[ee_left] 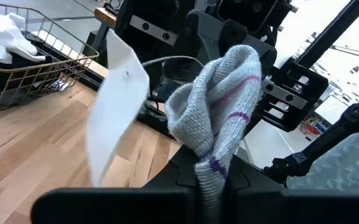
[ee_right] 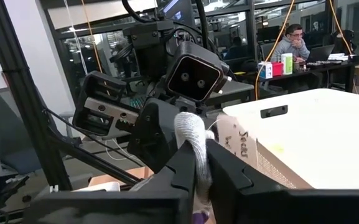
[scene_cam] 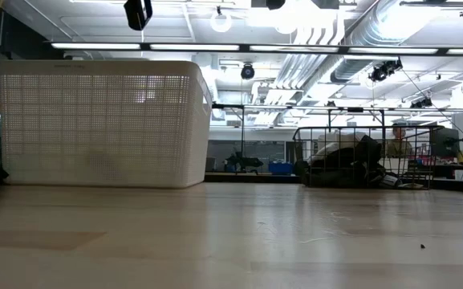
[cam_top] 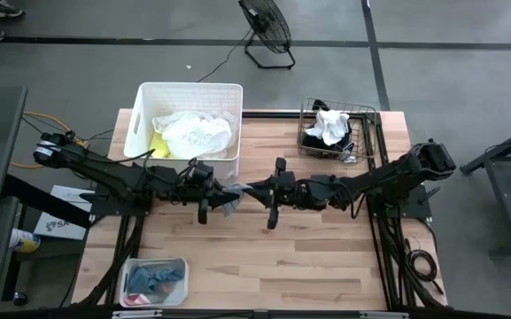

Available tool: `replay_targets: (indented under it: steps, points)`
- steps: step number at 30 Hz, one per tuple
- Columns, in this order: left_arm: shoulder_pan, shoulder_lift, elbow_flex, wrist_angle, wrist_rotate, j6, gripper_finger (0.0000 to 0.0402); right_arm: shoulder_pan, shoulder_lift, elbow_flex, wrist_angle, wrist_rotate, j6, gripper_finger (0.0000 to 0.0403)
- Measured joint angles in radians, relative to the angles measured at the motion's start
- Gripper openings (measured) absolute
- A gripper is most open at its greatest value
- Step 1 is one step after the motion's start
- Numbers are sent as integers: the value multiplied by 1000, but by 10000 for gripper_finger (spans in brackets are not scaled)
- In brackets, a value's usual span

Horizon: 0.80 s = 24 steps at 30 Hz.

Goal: Pick & Place Cloths
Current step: Put the gray patterned sock into the bottom white bin

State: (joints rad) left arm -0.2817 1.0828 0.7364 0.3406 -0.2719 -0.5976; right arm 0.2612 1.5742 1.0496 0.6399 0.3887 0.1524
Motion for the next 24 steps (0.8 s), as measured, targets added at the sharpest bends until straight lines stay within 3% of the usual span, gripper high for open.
replay_targets:
  steps: [15,24]
  points:
    - [0,-4,0,-3,35,17,5,19,0,0,0,-29,90,179]
    - [0,-127,0,-194,78,21,4,48,-79,0,-136,-26,79,205]
